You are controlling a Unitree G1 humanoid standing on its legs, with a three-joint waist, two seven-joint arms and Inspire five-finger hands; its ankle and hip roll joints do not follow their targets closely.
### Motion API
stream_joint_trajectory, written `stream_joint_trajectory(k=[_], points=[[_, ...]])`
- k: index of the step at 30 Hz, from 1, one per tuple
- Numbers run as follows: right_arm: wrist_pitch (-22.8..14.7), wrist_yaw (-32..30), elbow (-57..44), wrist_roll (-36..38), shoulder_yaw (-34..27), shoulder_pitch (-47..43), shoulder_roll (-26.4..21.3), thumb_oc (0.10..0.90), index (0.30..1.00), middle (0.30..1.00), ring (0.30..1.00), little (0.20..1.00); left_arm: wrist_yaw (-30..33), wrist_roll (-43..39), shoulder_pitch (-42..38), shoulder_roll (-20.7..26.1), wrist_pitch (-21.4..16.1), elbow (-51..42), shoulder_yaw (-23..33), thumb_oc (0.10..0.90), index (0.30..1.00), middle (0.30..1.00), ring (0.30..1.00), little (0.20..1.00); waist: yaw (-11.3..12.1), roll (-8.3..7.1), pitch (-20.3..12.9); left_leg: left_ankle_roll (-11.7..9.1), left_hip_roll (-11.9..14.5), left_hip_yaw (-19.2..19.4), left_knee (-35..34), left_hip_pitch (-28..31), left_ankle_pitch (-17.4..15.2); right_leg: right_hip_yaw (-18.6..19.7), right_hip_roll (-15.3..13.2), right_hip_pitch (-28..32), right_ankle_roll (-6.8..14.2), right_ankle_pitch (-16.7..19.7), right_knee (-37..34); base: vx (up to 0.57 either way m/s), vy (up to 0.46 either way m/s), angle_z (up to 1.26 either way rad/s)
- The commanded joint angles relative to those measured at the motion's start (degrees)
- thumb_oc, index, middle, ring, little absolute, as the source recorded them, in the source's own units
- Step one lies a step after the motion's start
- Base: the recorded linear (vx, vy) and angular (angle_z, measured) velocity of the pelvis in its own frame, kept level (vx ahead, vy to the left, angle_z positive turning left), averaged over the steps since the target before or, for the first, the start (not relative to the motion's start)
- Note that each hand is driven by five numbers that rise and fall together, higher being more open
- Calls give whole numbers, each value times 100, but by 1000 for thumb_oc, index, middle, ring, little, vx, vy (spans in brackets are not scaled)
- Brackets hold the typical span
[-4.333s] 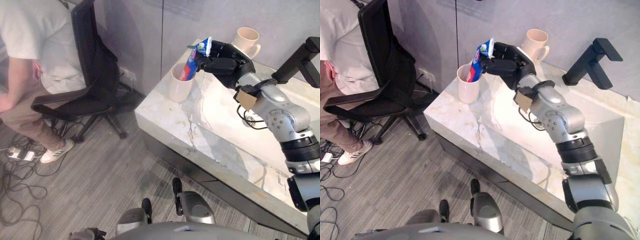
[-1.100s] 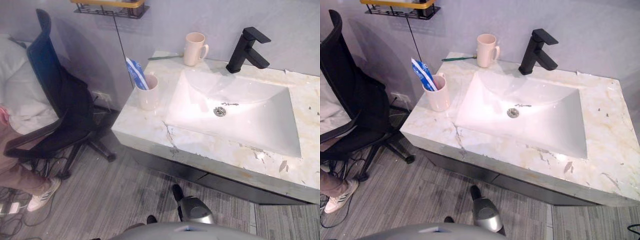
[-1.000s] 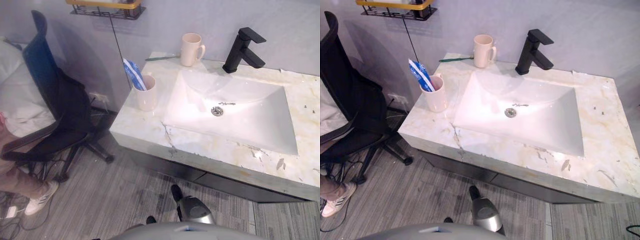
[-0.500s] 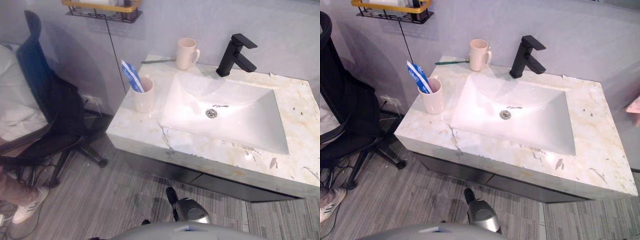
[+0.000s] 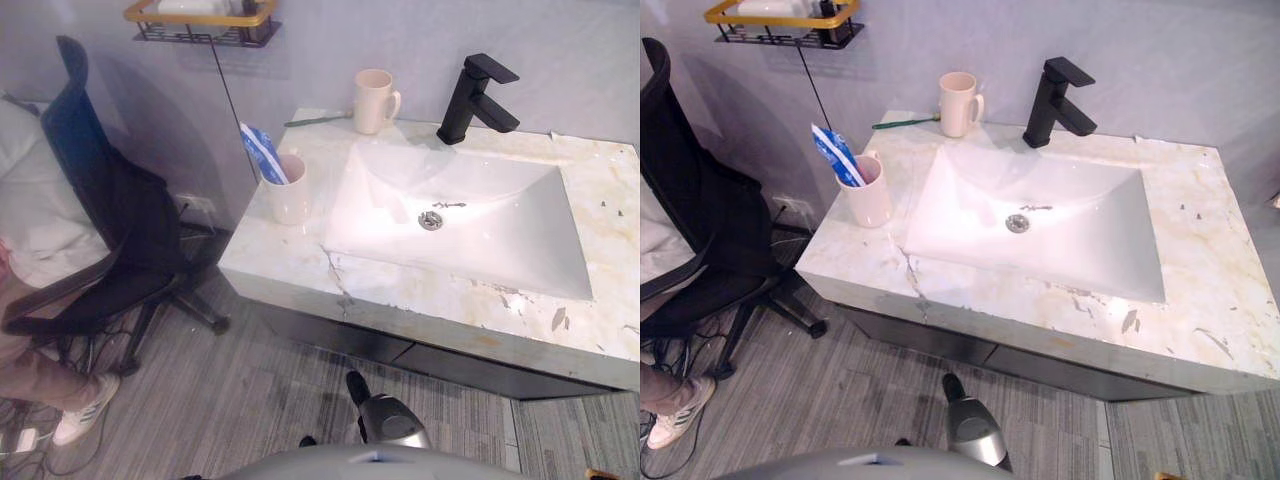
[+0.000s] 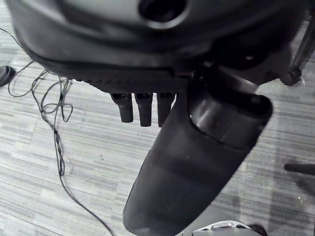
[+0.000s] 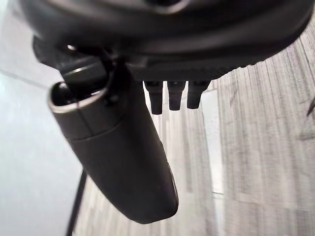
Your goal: Organize the bathroom.
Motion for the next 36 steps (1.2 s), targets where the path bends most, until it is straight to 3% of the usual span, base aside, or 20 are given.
stream_joint_trajectory(k=[1,7,11,12,13,15,16,17,18,19,20,21,22,24,27,30,33,36], points=[[220,717,29,-238,341,-172,-65,800,900,900,900,900,25,-122,-125,144,-98,118,1,800,900,900,900,900,140,-200,-34,87,122,-161,658,-323,-463,-11,-478,-420,496,-55,265,-76,50,1],[275,1291,221,-544,1153,-262,382,800,900,900,900,900,598,-87,-388,11,-731,-186,-402,800,900,900,900,900,105,-165,51,215,-70,-167,956,-274,-717,-11,-620,-511,562,115,331,-87,110,-2],[222,1424,82,-573,1325,-233,448,800,900,900,900,900,624,-53,-454,-15,-575,-312,-644,800,900,900,900,900,77,-166,117,251,-194,-158,1057,-238,-797,-90,-743,-586,601,367,316,-31,91,-12],[217,1441,20,-577,1361,-217,452,800,900,900,900,900,600,-86,-438,3,-513,-334,-643,800,900,900,900,900,98,-171,134,245,-217,-116,1044,-217,-799,-240,-838,-622,614,496,363,-78,79,-7],[286,1461,-77,-778,1452,-235,430,800,900,900,900,900,624,-199,-375,29,-455,-365,-594,800,900,900,900,900,267,-163,210,238,-172,214,1054,-160,-804,-959,-1216,-643,648,684,754,-88,79,-9],[324,1464,-123,-866,1521,-270,437,800,900,900,900,900,638,-429,-297,69,-446,-397,-522,800,900,900,900,900,401,-142,258,263,-107,469,1052,-146,-786,-1307,-1448,-677,653,749,1218,-104,52,-55],[341,1486,-133,-898,1541,-278,436,800,900,900,900,900,658,-484,-270,89,-443,-411,-488,800,900,900,900,900,446,-113,271,281,-59,559,1042,-156,-758,-1399,-1524,-671,625,704,1438,-209,53,-157],[322,1612,-87,-927,1609,-290,437,800,900,900,900,900,699,-594,-181,173,-493,-459,-394,800,900,900,900,900,616,69,285,360,159,772,1054,-288,-606,-1485,-1705,-573,404,248,2337,-149,27,-155],[281,1647,-26,-914,1629,-316,446,800,900,900,900,900,708,-624,-137,200,-510,-471,-373,800,900,900,900,900,714,155,263,345,227,745,1083,-303,-671,-1528,-1783,-352,418,-96,2569,-134,7,-107],[265,1665,-1,-930,1641,-335,451,800,900,900,900,900,717,-629,-125,209,-515,-477,-362,800,900,900,900,900,753,171,256,341,253,771,1096,-328,-655,-1584,-1827,-268,399,-173,2606,-77,-74,-45],[204,1721,109,-1007,1720,-476,494,800,900,900,900,900,732,-719,-84,255,-519,-480,-298,800,900,900,900,900,946,226,220,335,358,906,1139,-456,-595,-1889,-2027,95,356,-427,2700,-138,-126,-45],[165,1692,155,-1043,1837,-606,531,800,900,900,900,900,760,-837,-58,281,-507,-496,-273,800,900,900,900,900,1081,238,182,281,425,967,1155,-541,-535,-2102,-2055,379,309,-672,2500,-152,-232,-68],[147,1619,162,-1151,1901,-741,607,800,900,900,900,900,810,-912,-44,268,-531,-482,-240,800,900,900,900,900,1198,184,154,212,504,1114,1242,-635,-514,-2411,-1969,665,316,-910,1883,-77,-228,-81],[160,1526,156,-1239,2021,-879,667,800,900,900,900,900,859,-871,-20,258,-525,-467,-149,800,900,900,900,900,1328,104,103,122,574,1154,1332,-734,-470,-2648,-1712,980,351,-1024,1085,-29,-256,-95],[193,1427,57,-1365,2142,-981,694,800,900,900,900,900,846,-789,11,240,-518,-506,-46,800,900,900,900,900,1416,49,81,22,611,1126,1371,-835,-411,-2667,-1455,1077,423,-981,620,-24,-188,-80],[151,1464,-120,-1437,2293,-999,611,800,900,900,900,900,582,-749,62,237,-538,-656,-3,800,900,900,900,900,1477,2,94,-47,521,756,1229,-934,-164,-2406,-1177,943,327,-853,386,-54,-129,-38],[155,1547,-227,-1558,2380,-987,564,800,900,900,900,900,539,-895,231,174,-620,-681,64,800,900,900,900,900,1605,-64,102,-114,361,-61,1143,-915,-149,-2027,-1021,955,282,-799,181,11,-69,-50],[200,1552,-312,-1648,2401,-985,550,800,900,900,900,900,517,-809,340,112,-557,-646,103,800,900,900,900,900,1642,-85,52,-150,317,-245,905,-845,-49,-1990,-912,948,268,-719,-4,-1,-63,-65]])
